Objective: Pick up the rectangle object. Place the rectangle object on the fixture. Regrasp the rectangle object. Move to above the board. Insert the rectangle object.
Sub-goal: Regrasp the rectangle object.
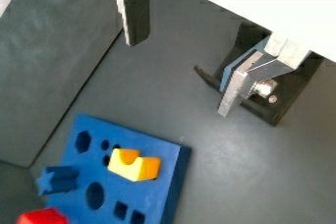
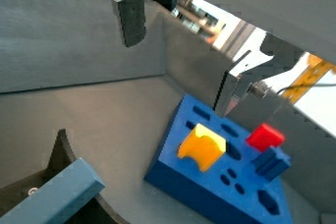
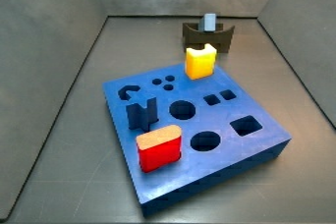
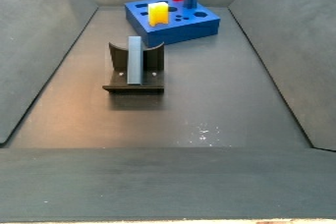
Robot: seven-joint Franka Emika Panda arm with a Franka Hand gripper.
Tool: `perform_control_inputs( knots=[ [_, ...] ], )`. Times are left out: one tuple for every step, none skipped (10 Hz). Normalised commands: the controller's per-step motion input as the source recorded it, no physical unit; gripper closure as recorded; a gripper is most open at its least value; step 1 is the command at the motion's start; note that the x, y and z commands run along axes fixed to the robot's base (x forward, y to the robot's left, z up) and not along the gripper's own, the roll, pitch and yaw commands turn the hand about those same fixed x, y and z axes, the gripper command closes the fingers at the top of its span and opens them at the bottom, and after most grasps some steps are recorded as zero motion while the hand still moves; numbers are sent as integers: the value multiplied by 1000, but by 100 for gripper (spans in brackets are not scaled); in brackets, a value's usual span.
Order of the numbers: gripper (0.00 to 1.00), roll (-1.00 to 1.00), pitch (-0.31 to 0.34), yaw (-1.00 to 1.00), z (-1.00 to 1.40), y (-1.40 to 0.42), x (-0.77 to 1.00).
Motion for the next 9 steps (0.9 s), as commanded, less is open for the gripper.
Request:
perform_control_inputs(
  knots=[
    [0,1000,16,26,23,0,-57],
    [0,1000,12,26,17,-26,-49],
    [0,1000,8,26,20,-43,-49],
    [0,1000,5,26,19,-38,-49],
    [0,1000,-1,26,15,-28,-51],
    [0,1000,-6,27,13,-28,-50],
    [0,1000,-10,27,19,-34,-51],
    [0,1000,-16,27,14,-32,-48],
    [0,1000,-20,27,14,-30,-48]
  ],
)
